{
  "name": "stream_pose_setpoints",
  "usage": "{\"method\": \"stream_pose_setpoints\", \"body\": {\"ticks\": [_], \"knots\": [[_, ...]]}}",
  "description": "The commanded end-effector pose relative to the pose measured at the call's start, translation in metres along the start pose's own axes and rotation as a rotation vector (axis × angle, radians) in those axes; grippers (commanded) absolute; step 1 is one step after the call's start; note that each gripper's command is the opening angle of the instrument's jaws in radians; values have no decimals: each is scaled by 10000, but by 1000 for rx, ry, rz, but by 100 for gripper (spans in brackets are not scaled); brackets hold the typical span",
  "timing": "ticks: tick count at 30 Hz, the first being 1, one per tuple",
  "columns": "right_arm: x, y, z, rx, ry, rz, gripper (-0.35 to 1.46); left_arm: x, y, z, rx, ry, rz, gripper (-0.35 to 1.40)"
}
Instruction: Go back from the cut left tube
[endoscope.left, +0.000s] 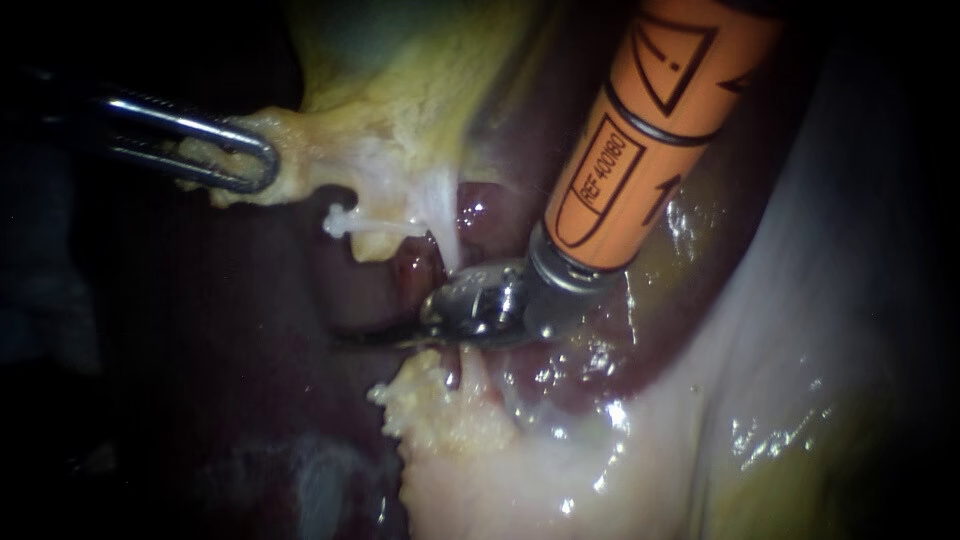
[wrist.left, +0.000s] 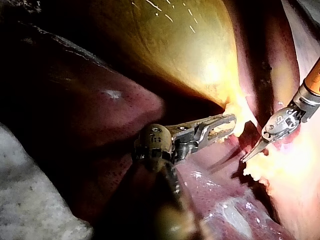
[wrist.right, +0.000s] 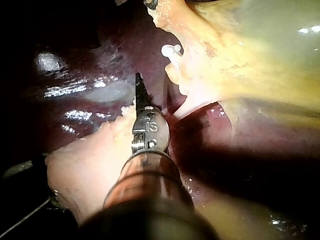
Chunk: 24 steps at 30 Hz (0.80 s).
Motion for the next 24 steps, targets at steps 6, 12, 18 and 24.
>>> {"method": "stream_pose_setpoints", "body": {"ticks": [6,12,18,24], "knots": [[-1,-1,-2,5,7,-27,-35,-1,-1,1,0,0,1,-35],[-1,-2,1,34,42,-39,82,-1,-2,1,-1,0,1,-35],[1,-4,4,55,59,-52,111,0,-2,1,-1,0,1,-35],[2,-12,-2,27,69,-100,128,-1,-4,0,-1,-1,1,-35]]}}
